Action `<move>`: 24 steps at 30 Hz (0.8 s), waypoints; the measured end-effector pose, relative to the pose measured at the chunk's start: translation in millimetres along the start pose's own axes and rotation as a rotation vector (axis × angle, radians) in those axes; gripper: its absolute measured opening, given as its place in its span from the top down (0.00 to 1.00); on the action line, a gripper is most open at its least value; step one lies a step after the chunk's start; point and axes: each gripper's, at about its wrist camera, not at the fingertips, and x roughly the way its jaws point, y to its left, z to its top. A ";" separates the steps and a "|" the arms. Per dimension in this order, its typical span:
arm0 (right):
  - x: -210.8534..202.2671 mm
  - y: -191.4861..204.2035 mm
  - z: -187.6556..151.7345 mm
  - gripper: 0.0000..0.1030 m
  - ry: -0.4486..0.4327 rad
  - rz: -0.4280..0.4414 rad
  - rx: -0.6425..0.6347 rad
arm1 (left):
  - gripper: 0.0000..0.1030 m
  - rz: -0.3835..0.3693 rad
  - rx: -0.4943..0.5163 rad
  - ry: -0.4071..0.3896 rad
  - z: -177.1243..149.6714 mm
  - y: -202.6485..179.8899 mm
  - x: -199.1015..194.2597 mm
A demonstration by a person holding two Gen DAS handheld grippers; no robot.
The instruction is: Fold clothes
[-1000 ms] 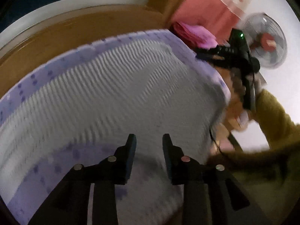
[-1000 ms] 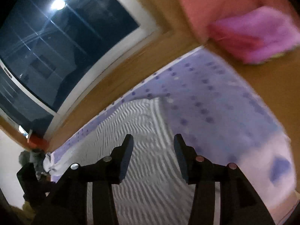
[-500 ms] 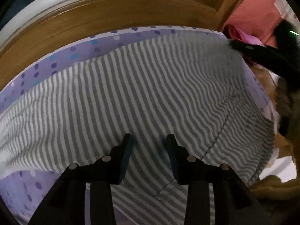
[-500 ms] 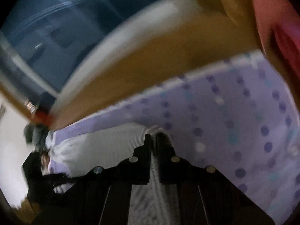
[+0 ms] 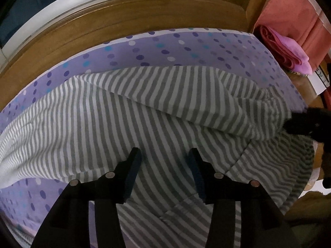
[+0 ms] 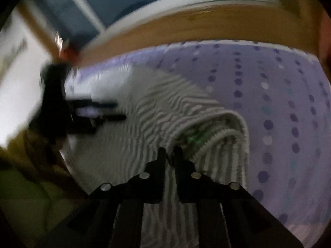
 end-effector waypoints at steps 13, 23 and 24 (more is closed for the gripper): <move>26.0 12.2 41.9 0.95 0.085 0.102 -0.079 | 0.52 -0.030 -0.009 -0.026 -13.1 13.1 -10.3; 25.0 -121.4 124.3 0.96 -0.217 -0.003 0.358 | 0.52 -0.052 -0.001 -0.016 -15.3 9.5 -12.6; 38.0 -128.0 127.0 0.96 -0.187 -0.024 0.360 | 0.51 -0.045 0.008 -0.014 -15.1 7.4 -12.1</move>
